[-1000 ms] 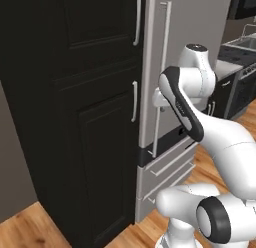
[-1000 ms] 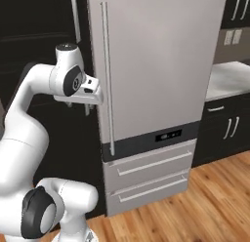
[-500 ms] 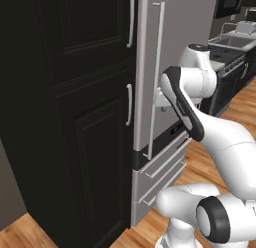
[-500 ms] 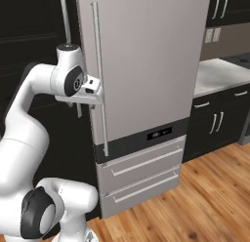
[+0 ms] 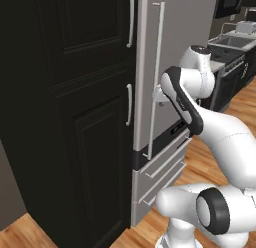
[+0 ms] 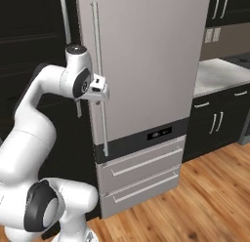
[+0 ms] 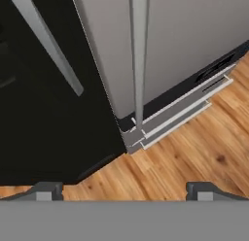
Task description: Open the fridge, grab two sodas, and place both sodas inside the bowl with ice on the dining counter.
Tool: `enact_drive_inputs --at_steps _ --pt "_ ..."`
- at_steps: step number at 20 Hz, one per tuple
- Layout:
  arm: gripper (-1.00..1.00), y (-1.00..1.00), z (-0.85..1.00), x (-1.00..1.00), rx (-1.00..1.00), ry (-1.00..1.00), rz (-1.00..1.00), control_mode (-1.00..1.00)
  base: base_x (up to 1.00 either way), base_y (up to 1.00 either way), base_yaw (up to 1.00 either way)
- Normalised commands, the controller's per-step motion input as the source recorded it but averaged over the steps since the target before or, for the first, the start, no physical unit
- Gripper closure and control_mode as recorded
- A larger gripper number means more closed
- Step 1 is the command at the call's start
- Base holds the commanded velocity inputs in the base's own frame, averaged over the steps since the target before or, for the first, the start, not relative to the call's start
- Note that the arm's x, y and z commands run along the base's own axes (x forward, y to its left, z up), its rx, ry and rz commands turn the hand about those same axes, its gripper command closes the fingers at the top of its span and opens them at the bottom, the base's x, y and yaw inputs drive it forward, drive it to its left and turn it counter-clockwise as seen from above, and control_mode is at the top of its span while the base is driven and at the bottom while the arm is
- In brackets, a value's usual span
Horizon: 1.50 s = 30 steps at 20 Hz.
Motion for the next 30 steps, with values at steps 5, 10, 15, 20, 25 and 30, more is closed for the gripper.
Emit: enact_drive_inputs --at_steps 5,10,15,20,25,30 --pt "-1.0 -0.22 0.0 0.24 0.08 -0.3 0.23 -1.0 0.0 0.0 0.0" --pt "-1.0 -0.04 0.0 0.25 0.05 -0.19 0.27 -1.0 0.0 0.0 0.0" --pt "-1.0 0.04 0.0 0.46 0.0 -0.02 0.21 -1.0 0.0 0.0 0.0" --pt "-1.0 0.07 0.0 0.38 0.0 -0.05 0.17 -1.0 0.0 0.0 0.0" --pt "-1.0 0.0 -0.01 0.28 0.0 -0.12 0.2 -1.0 0.0 0.0 0.0" --pt "-1.0 0.0 -0.11 0.26 0.0 -0.13 0.18 -1.0 0.0 0.0 0.0"
